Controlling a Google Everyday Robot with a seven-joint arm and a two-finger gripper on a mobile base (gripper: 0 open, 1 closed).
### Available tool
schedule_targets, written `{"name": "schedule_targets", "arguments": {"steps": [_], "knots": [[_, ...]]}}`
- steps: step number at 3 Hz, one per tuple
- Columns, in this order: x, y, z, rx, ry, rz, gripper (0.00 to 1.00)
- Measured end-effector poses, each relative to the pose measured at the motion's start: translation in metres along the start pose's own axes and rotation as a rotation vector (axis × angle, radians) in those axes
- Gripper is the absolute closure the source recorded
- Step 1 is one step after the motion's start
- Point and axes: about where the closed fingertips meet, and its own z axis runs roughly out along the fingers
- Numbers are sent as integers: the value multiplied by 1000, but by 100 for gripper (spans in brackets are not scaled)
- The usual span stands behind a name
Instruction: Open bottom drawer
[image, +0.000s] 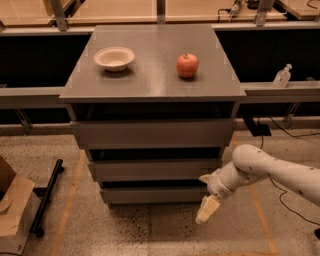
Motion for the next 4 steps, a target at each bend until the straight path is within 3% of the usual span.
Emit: {"name": "schedule_targets", "arguments": {"steps": [1,2,4], "knots": [[0,0,0,-3,1,5,0],[3,-8,13,10,-59,8,0],[27,-45,60,77,-170,25,0]]}}
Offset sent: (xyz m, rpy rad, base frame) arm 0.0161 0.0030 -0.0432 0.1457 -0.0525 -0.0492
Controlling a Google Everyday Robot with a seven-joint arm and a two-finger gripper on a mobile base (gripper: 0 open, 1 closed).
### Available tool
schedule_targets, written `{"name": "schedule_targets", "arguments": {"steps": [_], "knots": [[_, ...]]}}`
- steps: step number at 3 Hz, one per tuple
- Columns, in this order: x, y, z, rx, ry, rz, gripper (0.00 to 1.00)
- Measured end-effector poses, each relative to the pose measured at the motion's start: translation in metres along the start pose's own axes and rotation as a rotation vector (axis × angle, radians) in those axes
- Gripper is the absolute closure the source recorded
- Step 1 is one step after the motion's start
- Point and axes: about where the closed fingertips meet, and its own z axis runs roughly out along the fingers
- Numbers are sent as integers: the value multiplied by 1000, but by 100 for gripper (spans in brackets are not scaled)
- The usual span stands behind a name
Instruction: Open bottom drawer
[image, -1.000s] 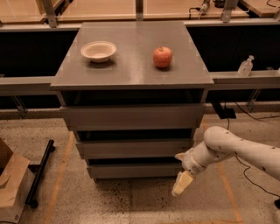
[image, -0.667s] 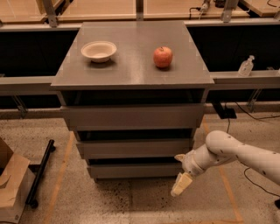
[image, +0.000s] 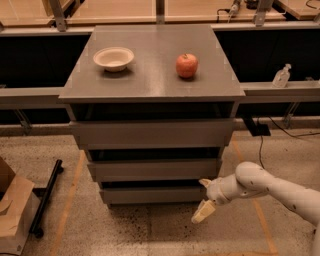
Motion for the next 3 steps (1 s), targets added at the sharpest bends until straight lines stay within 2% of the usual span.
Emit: {"name": "schedule_targets", "arguments": {"steps": [1,2,3], "knots": [[15,-19,25,19,-28,12,0],[34,-58,81,6,-31,44,0],[34,-58,81,6,-31,44,0]]}}
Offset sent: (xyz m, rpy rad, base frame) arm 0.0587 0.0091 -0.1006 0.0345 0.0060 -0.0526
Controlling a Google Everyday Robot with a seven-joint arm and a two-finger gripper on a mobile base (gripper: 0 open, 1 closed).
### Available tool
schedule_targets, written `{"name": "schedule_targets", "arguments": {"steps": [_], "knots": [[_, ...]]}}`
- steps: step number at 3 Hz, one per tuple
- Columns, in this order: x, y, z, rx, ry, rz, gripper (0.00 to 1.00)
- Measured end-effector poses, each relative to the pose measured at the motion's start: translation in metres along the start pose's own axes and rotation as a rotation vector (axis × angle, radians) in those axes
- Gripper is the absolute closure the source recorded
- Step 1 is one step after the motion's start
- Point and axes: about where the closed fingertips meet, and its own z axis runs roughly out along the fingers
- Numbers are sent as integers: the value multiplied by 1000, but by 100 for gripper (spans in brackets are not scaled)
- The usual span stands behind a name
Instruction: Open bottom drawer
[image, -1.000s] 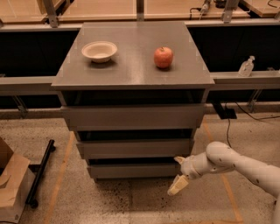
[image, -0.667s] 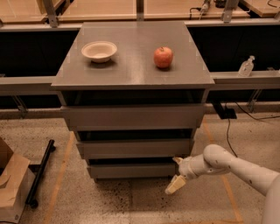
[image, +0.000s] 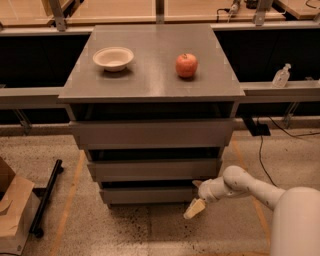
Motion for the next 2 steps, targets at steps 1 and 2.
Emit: {"name": "schedule_targets", "arguments": {"steps": [1,2], "knots": [[9,-7,9,27,-37,25,0],[35,-28,24,65,-30,49,0]]}}
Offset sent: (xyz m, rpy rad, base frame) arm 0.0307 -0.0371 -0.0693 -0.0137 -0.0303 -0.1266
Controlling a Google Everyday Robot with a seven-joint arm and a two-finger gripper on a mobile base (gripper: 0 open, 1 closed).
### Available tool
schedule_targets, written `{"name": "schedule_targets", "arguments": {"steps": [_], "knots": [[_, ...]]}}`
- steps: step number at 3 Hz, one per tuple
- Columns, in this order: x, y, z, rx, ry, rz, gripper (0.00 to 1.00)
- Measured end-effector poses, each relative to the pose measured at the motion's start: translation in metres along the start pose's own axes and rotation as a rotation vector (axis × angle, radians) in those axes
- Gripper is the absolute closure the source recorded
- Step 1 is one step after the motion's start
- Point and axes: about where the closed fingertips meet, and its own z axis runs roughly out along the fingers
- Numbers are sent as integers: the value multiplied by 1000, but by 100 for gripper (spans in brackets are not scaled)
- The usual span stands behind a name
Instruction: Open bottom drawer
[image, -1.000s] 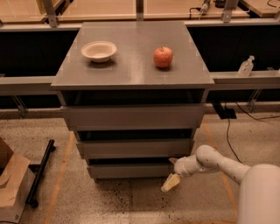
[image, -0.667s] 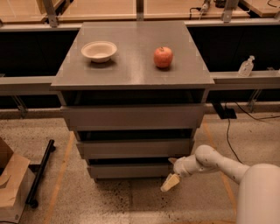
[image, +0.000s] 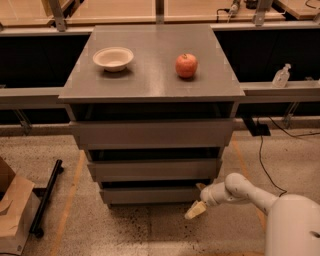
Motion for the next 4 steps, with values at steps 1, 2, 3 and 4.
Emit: {"name": "schedule_targets", "arguments": {"steps": [1,2,3,4], "knots": [[18,-18,7,32,25,0,0],[28,-31,18,60,67,-24,0],[35,-43,30,71,72,-35,0],[37,-56,41,79,60,-43,0]]}}
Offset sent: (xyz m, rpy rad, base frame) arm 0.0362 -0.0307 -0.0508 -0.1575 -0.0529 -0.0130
